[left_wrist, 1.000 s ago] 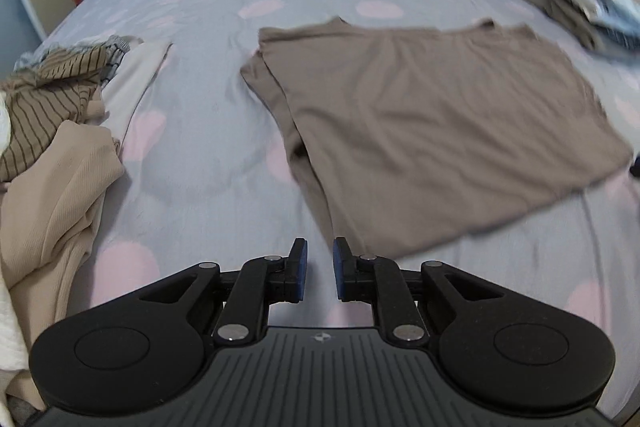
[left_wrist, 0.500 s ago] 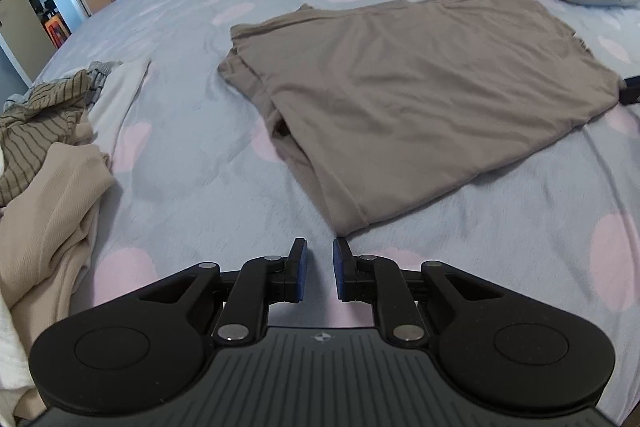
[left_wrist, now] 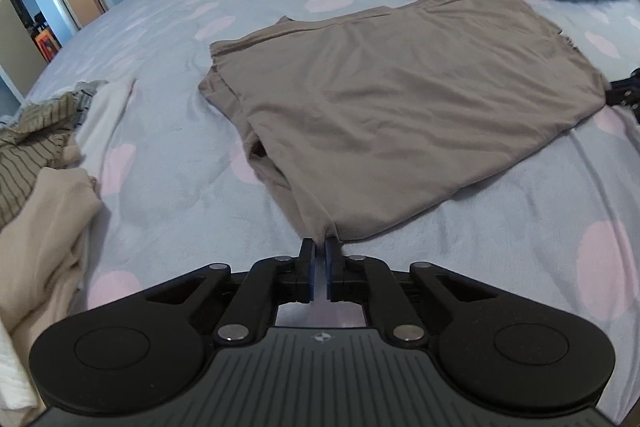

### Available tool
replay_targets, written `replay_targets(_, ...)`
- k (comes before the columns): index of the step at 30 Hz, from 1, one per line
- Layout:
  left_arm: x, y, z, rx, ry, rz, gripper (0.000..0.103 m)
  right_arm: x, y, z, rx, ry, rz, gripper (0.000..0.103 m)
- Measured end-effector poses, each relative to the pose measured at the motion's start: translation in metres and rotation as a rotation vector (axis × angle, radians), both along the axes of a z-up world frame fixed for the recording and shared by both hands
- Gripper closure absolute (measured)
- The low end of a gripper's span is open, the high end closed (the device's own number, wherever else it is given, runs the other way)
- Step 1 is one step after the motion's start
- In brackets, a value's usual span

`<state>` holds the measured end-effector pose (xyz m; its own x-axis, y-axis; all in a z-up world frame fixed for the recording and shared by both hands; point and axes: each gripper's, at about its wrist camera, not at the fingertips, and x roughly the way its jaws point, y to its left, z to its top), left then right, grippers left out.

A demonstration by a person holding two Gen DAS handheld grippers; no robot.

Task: Fold clothes
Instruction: 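Grasp the folded beige shirt's end with both grippers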

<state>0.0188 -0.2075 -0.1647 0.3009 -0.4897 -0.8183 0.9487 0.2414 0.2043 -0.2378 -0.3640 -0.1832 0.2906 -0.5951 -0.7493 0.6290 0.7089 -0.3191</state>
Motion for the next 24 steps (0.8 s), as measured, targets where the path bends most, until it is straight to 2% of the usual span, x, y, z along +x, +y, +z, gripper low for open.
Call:
replay_targets(12,0.014,0.012,0.002,0.026,-0.031,0.010,0.103,-0.006,0.000,0.001,0.002,0.025,-0.001,0.093)
replay_targets(15,0.017,0.016,-0.002,0.076,-0.097,0.015,0.103,-0.008,0.000,0.002,0.006,0.034,-0.005,0.093)
replay_targets(19,0.022,0.023,0.001,0.068,-0.107,0.025,0.103,-0.012,0.000,0.004,0.011,0.045,-0.011,0.092)
replay_targets(24,0.007,0.026,0.005,0.049,-0.164,-0.034,0.103,-0.014,0.008,0.006,-0.031,0.106,-0.006,0.090)
